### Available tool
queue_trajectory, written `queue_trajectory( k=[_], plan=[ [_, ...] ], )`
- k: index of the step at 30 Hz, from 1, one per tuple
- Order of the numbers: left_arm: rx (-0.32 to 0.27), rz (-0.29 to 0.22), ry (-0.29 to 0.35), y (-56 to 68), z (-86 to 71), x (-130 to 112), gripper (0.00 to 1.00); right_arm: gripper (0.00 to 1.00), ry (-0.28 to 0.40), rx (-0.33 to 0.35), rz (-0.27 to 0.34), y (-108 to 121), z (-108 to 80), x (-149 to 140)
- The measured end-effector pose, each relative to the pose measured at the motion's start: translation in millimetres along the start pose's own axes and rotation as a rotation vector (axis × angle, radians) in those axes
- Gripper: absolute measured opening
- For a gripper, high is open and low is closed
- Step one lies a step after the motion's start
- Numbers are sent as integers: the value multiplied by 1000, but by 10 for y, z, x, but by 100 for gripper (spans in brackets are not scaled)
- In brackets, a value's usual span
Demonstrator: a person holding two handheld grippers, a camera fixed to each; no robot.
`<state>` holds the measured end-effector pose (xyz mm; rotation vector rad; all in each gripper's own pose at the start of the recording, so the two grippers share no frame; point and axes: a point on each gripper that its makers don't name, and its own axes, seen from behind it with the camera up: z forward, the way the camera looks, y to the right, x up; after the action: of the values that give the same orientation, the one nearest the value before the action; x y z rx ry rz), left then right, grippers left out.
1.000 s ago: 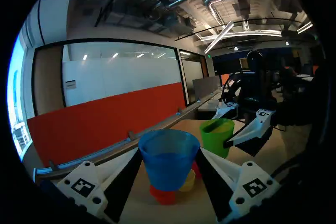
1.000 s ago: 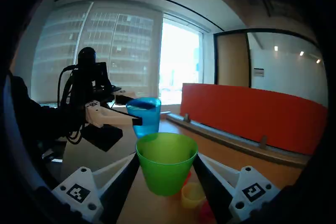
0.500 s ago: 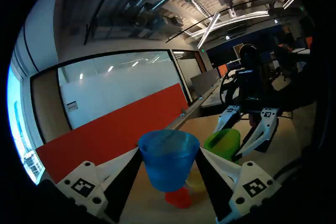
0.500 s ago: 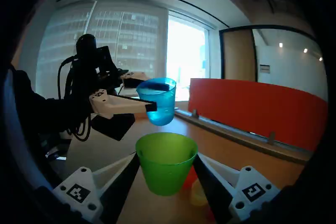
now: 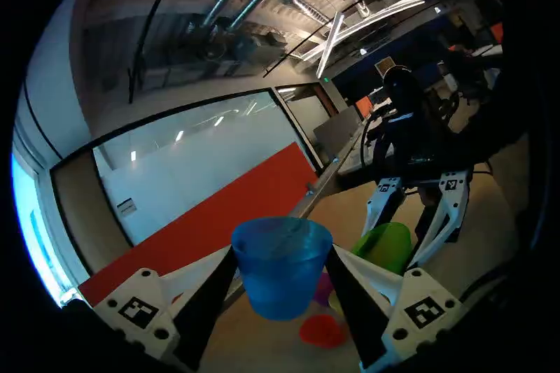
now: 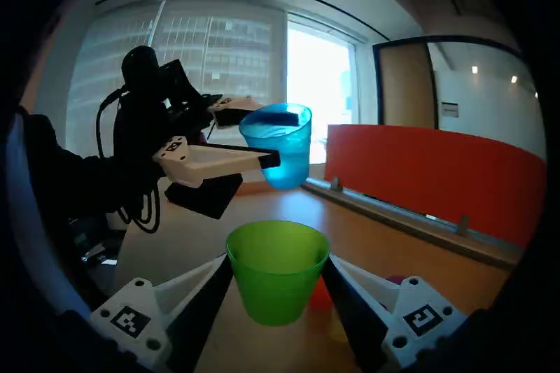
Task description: Pour water
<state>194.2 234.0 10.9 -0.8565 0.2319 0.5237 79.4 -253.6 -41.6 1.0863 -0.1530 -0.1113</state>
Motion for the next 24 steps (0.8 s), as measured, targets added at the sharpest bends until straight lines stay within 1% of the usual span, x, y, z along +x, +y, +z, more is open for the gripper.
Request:
queue_trajectory(
  k=[3,9,17,24],
  plan=[
    [9,31,-3,-17,12,8,86,90,0,9,1,-18,31,0],
    [10,89,-12,16,34,5,86,90,-3,18,0,-37,80,4],
    [12,128,-11,22,54,41,86,90,-4,28,7,-42,114,-1],
    [8,187,-12,25,65,93,86,90,-4,35,8,-51,147,5]
  ],
)
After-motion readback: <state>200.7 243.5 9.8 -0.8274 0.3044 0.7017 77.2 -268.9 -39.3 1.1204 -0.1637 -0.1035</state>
